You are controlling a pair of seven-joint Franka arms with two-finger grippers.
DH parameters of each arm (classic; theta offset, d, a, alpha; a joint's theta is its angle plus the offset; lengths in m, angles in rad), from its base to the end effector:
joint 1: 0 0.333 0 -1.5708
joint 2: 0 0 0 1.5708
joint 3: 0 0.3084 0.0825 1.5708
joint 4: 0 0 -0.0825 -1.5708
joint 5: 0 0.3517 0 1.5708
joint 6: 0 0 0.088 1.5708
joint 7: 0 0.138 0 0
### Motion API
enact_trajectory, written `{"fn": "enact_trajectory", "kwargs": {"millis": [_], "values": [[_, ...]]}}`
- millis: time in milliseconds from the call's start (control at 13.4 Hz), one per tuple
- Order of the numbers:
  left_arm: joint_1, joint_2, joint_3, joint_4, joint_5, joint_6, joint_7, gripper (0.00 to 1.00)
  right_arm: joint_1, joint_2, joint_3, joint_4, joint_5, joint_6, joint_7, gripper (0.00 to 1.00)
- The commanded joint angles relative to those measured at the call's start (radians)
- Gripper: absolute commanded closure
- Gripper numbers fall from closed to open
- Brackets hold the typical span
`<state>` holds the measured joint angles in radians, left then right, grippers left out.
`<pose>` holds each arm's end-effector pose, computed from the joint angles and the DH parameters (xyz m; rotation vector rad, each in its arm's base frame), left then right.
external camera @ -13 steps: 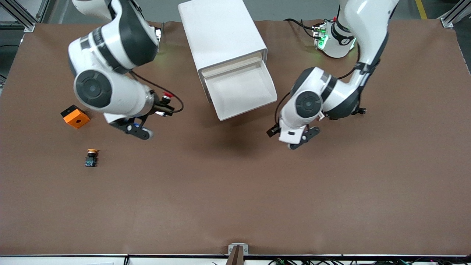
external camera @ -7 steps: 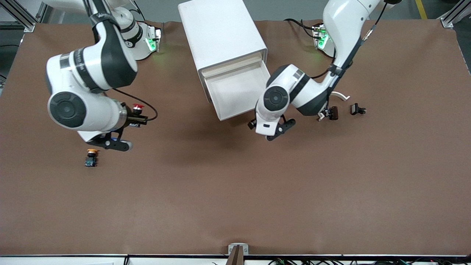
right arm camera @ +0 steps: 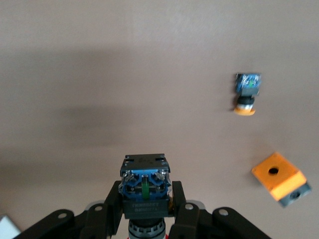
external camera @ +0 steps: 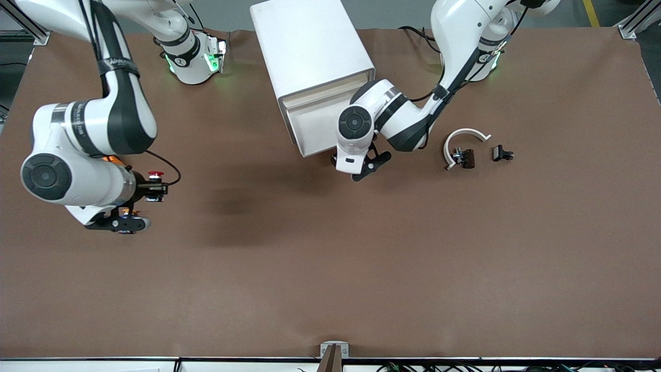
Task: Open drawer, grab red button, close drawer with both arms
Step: 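Carry the button out with the right gripper while the left gripper pushes the drawer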
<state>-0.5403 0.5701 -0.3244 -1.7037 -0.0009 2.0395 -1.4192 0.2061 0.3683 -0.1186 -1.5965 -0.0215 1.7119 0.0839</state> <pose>0.4090 -0.4575 0.2451 -2.8781 -0.8670 0.3741 0.5924 0.0559 0.3781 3.0337 0.0179 -0.3721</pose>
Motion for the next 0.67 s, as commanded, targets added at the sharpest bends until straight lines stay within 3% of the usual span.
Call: {"fn": "enact_trajectory", "kwargs": {"millis": [0,223,595], "values": [[-0.033,-0.007,-0.022,0.009,0.005,-0.027,-0.067,0.0,-0.048,-0.023,0.017,-0.098,-0.06,0.124,-0.071,0.8],[-0.035,-0.007,-0.08,0.006,0.005,-0.057,-0.127,0.0,-0.085,-0.02,0.019,-0.184,-0.064,0.273,-0.116,0.8],[-0.037,-0.004,-0.134,0.006,0.005,-0.087,-0.181,0.0,-0.117,0.044,0.019,-0.218,-0.064,0.425,-0.127,0.8]]}}
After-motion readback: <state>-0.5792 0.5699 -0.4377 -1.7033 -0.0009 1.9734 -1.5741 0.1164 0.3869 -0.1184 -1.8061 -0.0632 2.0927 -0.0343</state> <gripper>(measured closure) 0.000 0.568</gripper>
